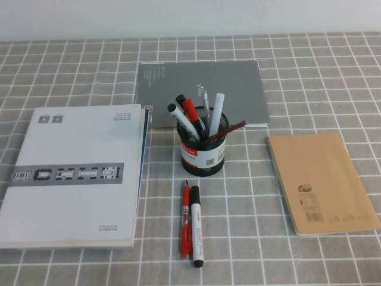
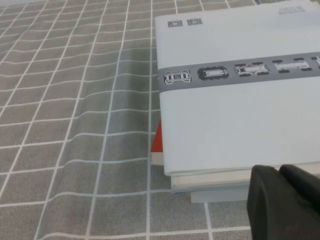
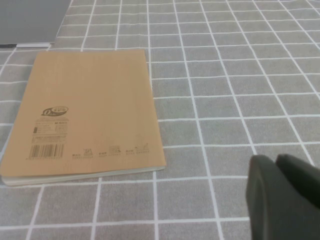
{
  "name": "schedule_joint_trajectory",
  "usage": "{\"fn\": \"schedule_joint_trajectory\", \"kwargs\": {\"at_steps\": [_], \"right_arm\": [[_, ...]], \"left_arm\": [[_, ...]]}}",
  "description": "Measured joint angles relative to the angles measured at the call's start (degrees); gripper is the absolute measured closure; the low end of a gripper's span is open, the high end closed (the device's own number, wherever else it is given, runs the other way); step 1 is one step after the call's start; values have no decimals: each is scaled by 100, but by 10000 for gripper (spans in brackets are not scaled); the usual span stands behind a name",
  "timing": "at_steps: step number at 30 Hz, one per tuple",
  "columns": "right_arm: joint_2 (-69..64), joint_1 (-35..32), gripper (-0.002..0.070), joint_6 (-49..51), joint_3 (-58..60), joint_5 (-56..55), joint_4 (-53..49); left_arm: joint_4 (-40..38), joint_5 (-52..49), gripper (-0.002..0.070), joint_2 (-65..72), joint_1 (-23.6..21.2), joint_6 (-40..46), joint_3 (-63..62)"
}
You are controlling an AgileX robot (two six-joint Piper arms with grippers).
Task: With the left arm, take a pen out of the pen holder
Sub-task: 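Take a marker out of the pen holder and lay it on the table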
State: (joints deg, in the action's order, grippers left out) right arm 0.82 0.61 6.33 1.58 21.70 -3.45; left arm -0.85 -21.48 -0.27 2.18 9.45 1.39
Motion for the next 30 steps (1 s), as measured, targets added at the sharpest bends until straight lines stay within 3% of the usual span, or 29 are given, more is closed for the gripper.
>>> {"fn": "schedule_joint_trajectory", "kwargs": {"at_steps": [12,21,30], "right_arm": [[0,0,689,0,0,0,0],[0,0,689,0,0,0,0],[0,0,689,0,0,0,0]], "left_arm": [[-31,171,677,0,0,0,0],[-1557,1673,677,0,0,-880,8],[-1960,3071,677,0,0,-1717,8]]}}
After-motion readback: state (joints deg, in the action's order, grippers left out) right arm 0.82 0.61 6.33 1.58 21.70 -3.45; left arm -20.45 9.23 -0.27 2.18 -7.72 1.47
